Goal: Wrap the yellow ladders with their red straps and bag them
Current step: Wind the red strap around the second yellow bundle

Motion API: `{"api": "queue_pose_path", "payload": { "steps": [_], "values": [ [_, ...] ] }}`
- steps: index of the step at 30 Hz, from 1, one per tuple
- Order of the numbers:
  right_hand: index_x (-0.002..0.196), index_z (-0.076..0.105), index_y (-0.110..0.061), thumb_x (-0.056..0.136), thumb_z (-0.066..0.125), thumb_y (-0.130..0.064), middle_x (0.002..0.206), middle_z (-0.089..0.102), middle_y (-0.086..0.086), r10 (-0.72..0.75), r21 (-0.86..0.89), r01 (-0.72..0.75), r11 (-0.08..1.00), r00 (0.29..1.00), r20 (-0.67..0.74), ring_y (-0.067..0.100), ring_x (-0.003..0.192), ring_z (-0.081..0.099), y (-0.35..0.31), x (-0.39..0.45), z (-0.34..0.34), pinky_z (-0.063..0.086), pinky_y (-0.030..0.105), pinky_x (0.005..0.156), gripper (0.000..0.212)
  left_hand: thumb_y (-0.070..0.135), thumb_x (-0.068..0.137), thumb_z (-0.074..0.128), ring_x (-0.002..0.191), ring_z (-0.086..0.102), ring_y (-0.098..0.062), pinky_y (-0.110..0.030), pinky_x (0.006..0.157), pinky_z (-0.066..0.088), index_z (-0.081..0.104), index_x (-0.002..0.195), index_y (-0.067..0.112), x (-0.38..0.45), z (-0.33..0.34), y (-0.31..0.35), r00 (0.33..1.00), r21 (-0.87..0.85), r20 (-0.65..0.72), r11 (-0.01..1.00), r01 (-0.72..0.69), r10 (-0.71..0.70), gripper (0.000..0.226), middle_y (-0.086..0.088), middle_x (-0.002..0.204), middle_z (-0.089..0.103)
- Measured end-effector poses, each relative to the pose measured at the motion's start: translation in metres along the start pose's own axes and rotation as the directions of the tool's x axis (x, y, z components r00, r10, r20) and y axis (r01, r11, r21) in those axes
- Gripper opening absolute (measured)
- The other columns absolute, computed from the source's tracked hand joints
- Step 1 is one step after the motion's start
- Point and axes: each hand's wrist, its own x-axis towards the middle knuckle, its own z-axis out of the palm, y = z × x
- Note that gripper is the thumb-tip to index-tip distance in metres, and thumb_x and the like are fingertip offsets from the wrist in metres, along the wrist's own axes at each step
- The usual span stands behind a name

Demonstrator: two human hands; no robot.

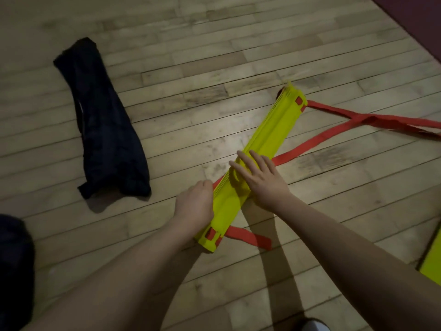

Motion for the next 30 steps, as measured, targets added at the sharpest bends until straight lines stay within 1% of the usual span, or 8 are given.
{"api": "queue_pose_path", "payload": {
  "steps": [3,7,10,12,14,17,22,30],
  "values": [
    [0.125,0.061,-0.011,0.063,0.056,-0.005,0.142,0.051,0.01,-0.098,-0.098,0.097,0.991,0.995,-0.009,0.033,0.131,0.048,-0.008,0.013,-0.004,0.035,0.051,0.106,0.063,0.02,0.094,0.051,0.102,0.057,-0.026,-0.036,0.075,0.046,0.047,0.113,0.013,0.002,-0.007,-0.009,0.999,0.011,0.049,1.0,-0.009,0.009,0.021,-0.005,0.113,0.056],
    [0.105,0.066,-0.013,0.061,0.058,-0.005,0.099,0.067,0.003,-0.183,-0.18,0.177,0.968,0.983,-0.019,0.028,0.108,0.064,-0.007,0.027,-0.006,0.026,0.055,0.107,0.045,0.023,0.096,0.046,0.107,0.054,-0.026,-0.036,0.08,0.043,0.046,0.118,0.012,-0.002,0.0,-0.005,0.996,0.052,0.035,0.995,-0.081,0.08,0.025,-0.006,0.118,0.052],
    [0.084,0.069,-0.016,0.054,0.071,-0.01,0.077,0.062,0.002,-0.225,-0.195,0.217,0.956,0.974,-0.022,0.028,0.081,0.066,-0.004,0.03,-0.009,0.039,0.057,0.101,0.031,0.039,0.095,0.042,0.109,0.05,-0.025,-0.034,0.085,0.04,0.048,0.122,0.012,-0.003,0.009,-0.002,0.997,0.023,0.003,0.997,-0.078,0.078,0.04,-0.007,0.119,0.052],
    [0.078,0.068,-0.015,0.055,0.074,-0.012,0.073,0.062,0.001,-0.243,-0.157,0.237,0.959,0.97,-0.018,0.027,0.074,0.065,-0.001,0.027,-0.008,0.04,0.057,0.1,0.024,0.055,0.09,0.045,0.112,0.045,-0.024,-0.033,0.091,0.037,0.046,0.126,0.013,-0.003,0.013,0.002,0.996,0.049,-0.032,0.996,-0.081,0.082,0.055,-0.006,0.121,0.05],
    [0.082,0.067,-0.014,0.055,0.072,-0.009,0.076,0.066,0.001,-0.256,-0.117,0.248,0.962,0.965,-0.062,0.026,0.074,0.066,0.001,0.023,-0.003,0.039,0.055,0.103,0.027,0.063,0.084,0.052,0.114,0.043,-0.024,-0.033,0.093,0.037,0.042,0.128,0.013,-0.003,0.014,0.008,0.996,0.032,-0.041,0.997,-0.072,0.073,0.067,-0.006,0.123,0.046],
    [0.082,0.064,-0.015,0.056,0.068,-0.008,0.075,0.065,-0.001,-0.266,-0.096,0.254,0.962,0.954,-0.141,0.025,0.07,0.065,0.0,0.02,-0.001,0.034,0.045,0.105,0.027,0.054,0.083,0.061,0.116,0.044,-0.024,-0.032,0.093,0.037,0.037,0.129,0.013,-0.002,0.013,0.017,0.999,0.076,-0.012,0.996,-0.037,0.038,0.066,-0.007,0.126,0.044],
    [0.077,0.062,-0.014,0.045,0.083,-0.015,0.071,0.061,0.001,-0.267,-0.002,0.269,0.963,0.954,-0.136,0.026,0.066,0.062,-0.022,0.03,-0.016,0.052,0.037,0.077,0.038,0.026,0.088,0.059,0.117,0.044,-0.027,-0.034,0.096,0.036,0.044,0.126,0.011,-0.004,-0.004,0.01,0.996,0.227,-0.046,0.971,0.079,-0.071,0.043,-0.01,0.126,0.046],
    [0.082,0.062,-0.014,0.038,0.091,-0.031,0.073,0.062,0.003,-0.264,0.114,0.282,0.953,0.952,-0.152,0.027,0.065,0.063,-0.09,0.041,-0.046,0.052,0.036,0.069,0.055,0.024,0.09,0.057,0.115,0.045,-0.03,-0.042,0.091,0.041,0.039,0.129,0.016,-0.044,-0.049,-0.057,0.999,0.259,0.005,0.965,0.04,-0.043,0.043,-0.008,0.128,0.043]
  ]
}}
